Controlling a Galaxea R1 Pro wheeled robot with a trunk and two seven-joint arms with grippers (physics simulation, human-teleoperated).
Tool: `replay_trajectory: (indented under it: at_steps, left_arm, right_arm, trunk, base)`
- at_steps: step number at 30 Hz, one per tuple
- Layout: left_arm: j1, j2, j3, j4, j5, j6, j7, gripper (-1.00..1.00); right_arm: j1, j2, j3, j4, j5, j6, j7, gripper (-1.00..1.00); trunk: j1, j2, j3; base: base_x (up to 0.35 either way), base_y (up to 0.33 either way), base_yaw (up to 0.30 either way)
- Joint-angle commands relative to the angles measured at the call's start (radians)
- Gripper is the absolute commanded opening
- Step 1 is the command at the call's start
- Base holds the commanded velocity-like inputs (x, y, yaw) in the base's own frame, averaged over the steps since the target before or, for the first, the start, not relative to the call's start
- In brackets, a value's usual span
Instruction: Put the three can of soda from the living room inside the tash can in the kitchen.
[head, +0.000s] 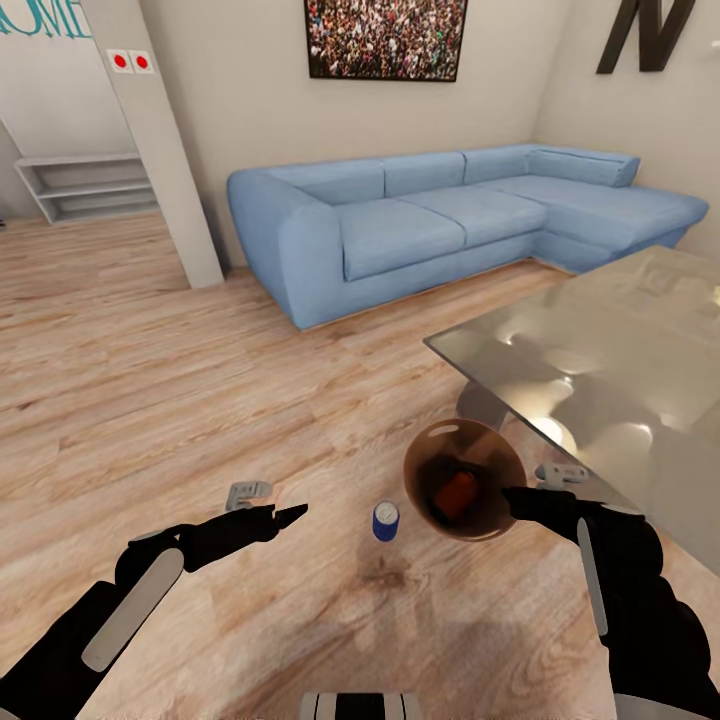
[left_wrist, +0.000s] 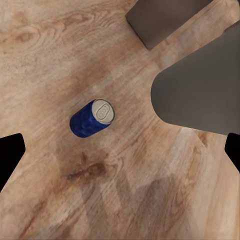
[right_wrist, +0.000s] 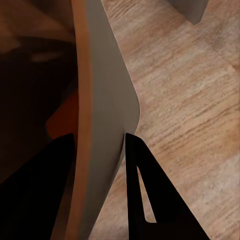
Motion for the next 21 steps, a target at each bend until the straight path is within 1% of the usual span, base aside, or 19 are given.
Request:
replay_trajectory:
  at_steps: [1,21]
  left_arm:
    - [0.0,0.0,0.0,0.0,0.0,0.0,0.0,1.0]
    - [0.0,0.0,-0.001,0.0,-0.001,0.0,0.0,1.0]
  right_arm:
    - [0.0,0.0,0.0,-0.001,-0.019,0.002,0.001,-1.0]
    - [0.0,0.004,0.0,-0.001,-0.019,0.001,0.001,-1.0]
  trunk:
    - [0.0,0.0,-0.001]
    - [0.0,0.0,-0.03]
  base:
    - [0.0,0.0,0.0]
    - [0.0,0.0,0.0]
